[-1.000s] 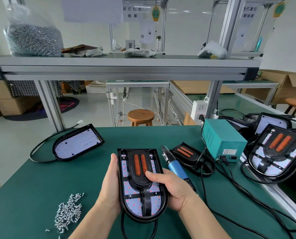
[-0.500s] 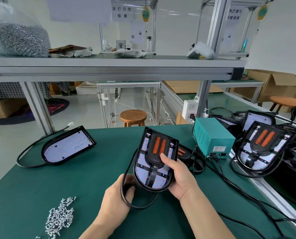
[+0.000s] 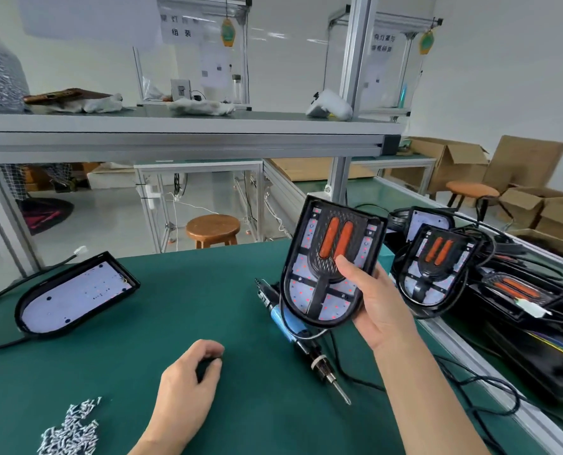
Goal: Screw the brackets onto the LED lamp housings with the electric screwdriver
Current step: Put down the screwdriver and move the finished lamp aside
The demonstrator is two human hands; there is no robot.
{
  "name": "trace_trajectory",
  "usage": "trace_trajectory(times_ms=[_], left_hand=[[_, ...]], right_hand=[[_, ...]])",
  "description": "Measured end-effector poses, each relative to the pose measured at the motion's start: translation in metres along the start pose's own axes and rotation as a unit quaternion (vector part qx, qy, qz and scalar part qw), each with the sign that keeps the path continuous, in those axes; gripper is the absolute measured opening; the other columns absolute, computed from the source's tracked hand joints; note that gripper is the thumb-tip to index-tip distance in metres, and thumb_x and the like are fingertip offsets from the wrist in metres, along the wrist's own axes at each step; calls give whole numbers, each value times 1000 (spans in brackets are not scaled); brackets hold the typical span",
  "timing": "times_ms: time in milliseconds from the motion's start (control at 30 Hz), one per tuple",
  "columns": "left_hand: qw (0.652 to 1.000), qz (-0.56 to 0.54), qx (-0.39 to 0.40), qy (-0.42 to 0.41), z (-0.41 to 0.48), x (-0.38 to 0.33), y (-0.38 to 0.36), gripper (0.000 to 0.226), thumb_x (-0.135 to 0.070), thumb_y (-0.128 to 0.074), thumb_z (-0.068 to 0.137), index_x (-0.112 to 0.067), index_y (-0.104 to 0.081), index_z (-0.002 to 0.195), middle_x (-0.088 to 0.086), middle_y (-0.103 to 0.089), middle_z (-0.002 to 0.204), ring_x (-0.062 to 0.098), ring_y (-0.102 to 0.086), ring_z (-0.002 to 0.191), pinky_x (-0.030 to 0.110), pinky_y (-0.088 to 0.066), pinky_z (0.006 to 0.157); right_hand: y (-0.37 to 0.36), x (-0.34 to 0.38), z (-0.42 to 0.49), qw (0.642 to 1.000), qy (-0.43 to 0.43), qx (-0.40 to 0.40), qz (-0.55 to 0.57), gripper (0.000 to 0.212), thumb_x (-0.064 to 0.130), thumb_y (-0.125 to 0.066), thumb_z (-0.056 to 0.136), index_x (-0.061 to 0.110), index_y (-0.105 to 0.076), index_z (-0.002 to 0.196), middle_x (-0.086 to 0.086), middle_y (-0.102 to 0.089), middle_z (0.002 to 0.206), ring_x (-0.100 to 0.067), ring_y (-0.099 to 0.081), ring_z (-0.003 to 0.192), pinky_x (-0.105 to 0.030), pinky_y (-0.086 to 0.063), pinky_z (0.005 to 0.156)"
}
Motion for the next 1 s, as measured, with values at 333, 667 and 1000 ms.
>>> trace_trajectory(times_ms=[333, 667, 1000], left_hand=[[1000, 8, 3, -9, 2, 2, -3, 29, 2, -68, 87, -27, -71, 87, -11, -75, 87, 0, -65, 88, -5, -37, 72], [1000, -3, 5, -11, 2, -7, -3, 37, 8, -71, 82, -29, -72, 84, -32, -68, 80, -17, -58, 87, -7, -35, 73], [1000, -5, 5, -12, 2, -7, -5, 35, 6, -73, 82, -28, -72, 83, -30, -69, 79, -18, -58, 86, -8, -34, 74]], right_hand=[[118, 91, -13, 980, 104, -161, -59, 29, 4, -66, 93, 9, -69, 121, -12, -75, 117, -27, -73, 105, -46, -57, 92], [236, 100, -12, 925, 124, -298, -200, 26, 12, -77, 89, 29, -69, 106, 6, -74, 111, -12, -68, 104, -33, -49, 93], [268, 91, -4, 843, 139, -371, -364, 41, 19, -80, 87, 19, -49, 115, 1, -66, 101, -25, -63, 101, -41, -48, 94]])
Point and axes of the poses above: each hand's wrist, its own z-axis towards the middle knuckle, its own y-axis out of the back of the hand, x = y × z, the point moved 9 cm from there along z, towards the middle knuckle
